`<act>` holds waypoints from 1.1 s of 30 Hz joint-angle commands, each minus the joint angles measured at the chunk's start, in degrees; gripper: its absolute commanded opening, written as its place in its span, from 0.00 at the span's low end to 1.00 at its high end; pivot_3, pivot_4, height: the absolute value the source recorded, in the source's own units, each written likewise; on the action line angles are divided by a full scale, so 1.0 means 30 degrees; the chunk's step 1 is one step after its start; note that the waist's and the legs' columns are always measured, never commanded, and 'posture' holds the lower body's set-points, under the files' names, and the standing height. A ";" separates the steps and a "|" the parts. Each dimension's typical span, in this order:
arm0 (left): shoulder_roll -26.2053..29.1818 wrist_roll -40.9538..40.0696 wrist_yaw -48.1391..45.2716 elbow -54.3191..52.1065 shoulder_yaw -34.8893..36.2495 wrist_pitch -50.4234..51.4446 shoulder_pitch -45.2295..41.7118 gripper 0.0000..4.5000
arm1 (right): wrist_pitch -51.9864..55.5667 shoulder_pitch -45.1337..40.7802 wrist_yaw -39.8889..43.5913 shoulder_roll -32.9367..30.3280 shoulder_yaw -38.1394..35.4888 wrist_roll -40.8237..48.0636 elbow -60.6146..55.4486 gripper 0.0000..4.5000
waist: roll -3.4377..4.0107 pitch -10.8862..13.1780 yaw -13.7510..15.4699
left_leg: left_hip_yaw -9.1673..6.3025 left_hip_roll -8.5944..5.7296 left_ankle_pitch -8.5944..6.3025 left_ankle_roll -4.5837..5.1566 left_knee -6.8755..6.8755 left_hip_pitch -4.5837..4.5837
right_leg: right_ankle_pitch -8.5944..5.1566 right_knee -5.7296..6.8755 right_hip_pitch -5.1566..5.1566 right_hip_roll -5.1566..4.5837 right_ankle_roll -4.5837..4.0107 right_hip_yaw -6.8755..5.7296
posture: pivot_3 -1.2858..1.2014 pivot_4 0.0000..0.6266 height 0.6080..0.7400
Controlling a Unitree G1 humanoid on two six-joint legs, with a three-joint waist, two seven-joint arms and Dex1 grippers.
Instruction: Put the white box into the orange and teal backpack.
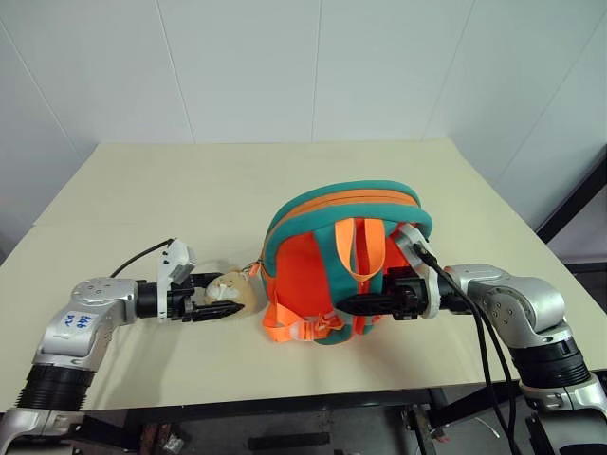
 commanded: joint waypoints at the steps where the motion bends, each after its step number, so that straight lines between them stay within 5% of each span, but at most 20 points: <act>1: 0.0803 -0.0012 -0.0166 -0.1522 0.1142 -0.0742 0.0857 1.00 | -0.2189 0.0532 0.0584 -0.1328 -0.0445 -0.1100 -0.1319 0.77 | 0.0000 0.0000 0.0016 | -0.0001 0.0000 -0.0001 0.0000 -0.0005 -0.0004 | 0.0000 -0.0015 0.0000 0.0000 0.0000 -0.0001 | 0.52 0.24 1.00; 5: 0.1212 -0.0455 -0.0462 -0.1888 0.1991 -0.0892 0.1575 1.00 | -0.3727 0.1346 0.1249 -0.2457 -0.0700 -0.1701 -0.1831 0.99 | -0.0003 -0.0001 0.0063 | 0.0012 0.0000 -0.0013 0.0010 -0.0008 -0.0004 | -0.0001 -0.0045 0.0007 -0.0009 -0.0002 -0.0001 | 0.52 0.24 1.00; 24: 0.0884 -0.4352 -0.1575 -0.3115 0.6645 -0.0874 0.3908 1.00 | -1.0793 0.7657 0.3441 -0.6711 -0.6978 -0.3165 0.0358 0.99 | 0.0000 -0.0003 -0.0069 | 0.0036 0.0000 -0.0031 0.0015 -0.0004 0.0018 | 0.0001 -0.0065 0.0030 -0.0017 -0.0003 0.0007 | 0.52 0.24 1.00; 33: 0.1743 -0.4072 -0.3222 -0.2673 0.7113 -0.2119 0.4361 1.00 | -1.0856 0.5416 0.3633 -0.6917 -0.6720 -0.2767 0.1472 0.99 | 0.0002 -0.0003 -0.0334 | 0.0083 0.0028 -0.0012 0.0007 0.0021 0.0059 | -0.0004 -0.0077 0.0037 -0.0014 -0.0163 0.0025 | 0.52 0.24 1.00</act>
